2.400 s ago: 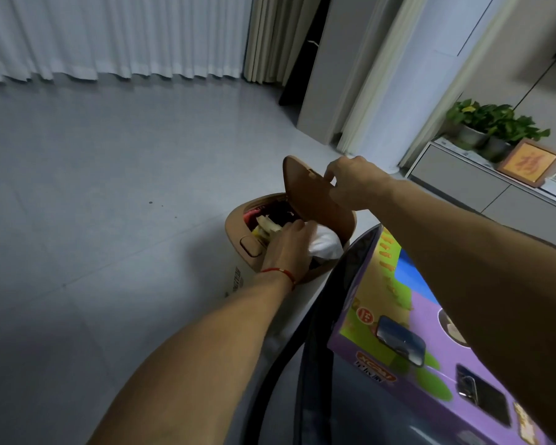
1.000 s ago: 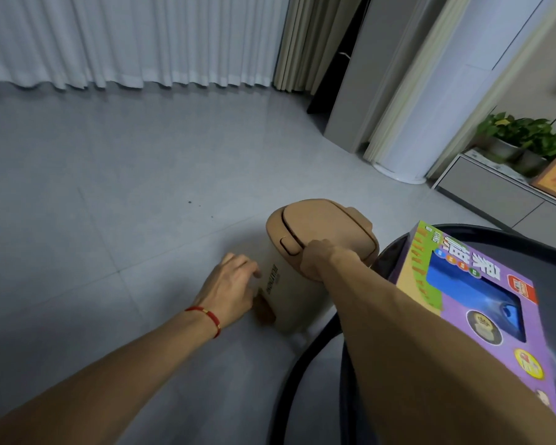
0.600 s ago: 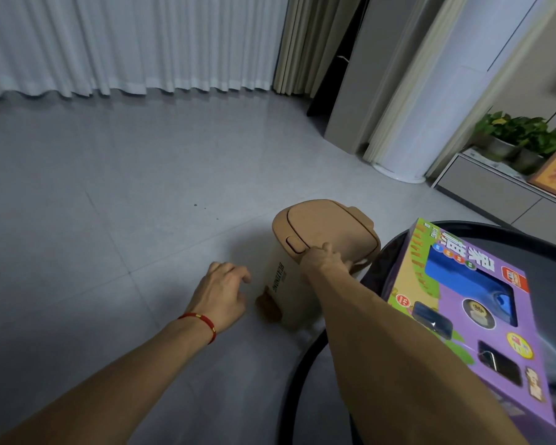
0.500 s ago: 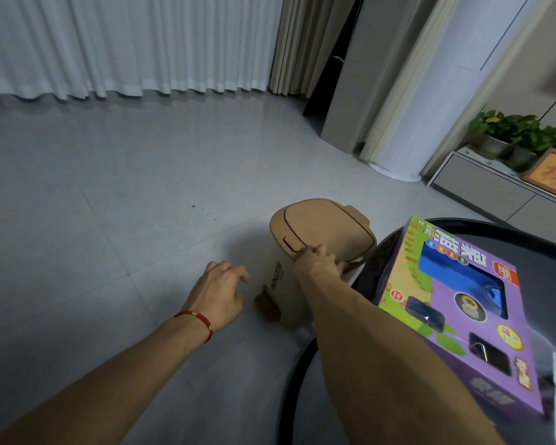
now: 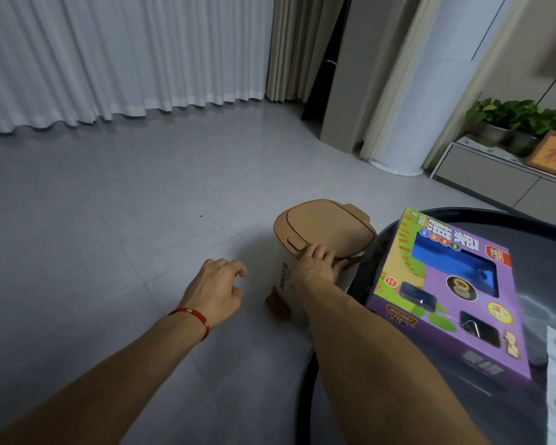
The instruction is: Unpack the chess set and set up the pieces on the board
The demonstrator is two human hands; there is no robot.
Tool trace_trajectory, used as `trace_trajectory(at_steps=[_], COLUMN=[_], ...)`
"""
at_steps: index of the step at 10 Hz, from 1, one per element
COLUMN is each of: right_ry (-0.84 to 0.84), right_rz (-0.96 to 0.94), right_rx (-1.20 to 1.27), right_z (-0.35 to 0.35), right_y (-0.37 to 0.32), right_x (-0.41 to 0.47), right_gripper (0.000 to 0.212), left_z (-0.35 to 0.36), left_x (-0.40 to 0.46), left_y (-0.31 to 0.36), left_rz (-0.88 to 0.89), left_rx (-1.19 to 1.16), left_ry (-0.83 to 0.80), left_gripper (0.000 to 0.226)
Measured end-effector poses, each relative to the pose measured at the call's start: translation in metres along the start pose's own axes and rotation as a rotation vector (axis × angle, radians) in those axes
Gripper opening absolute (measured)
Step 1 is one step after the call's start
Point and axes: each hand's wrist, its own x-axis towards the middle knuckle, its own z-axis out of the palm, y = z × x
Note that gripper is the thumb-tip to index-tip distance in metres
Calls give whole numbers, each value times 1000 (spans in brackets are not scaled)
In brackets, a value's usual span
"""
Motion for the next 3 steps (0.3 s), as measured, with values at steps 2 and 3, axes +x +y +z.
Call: trace_trajectory(at_steps=[2,3], right_ry=[-15,9], right_rz=[-134,-196], right_rx=[252,418], right_z=[-16,-30], right_y=[-12,-17], right_x=[-46,-75], right_gripper=[75,59], left_z=[-20,-31], left_x=[-8,-16], left_y=[27,43], left_rz=[5,-23], left_rx=[-21,-96], left_ry=[83,149], left_gripper=[33,31])
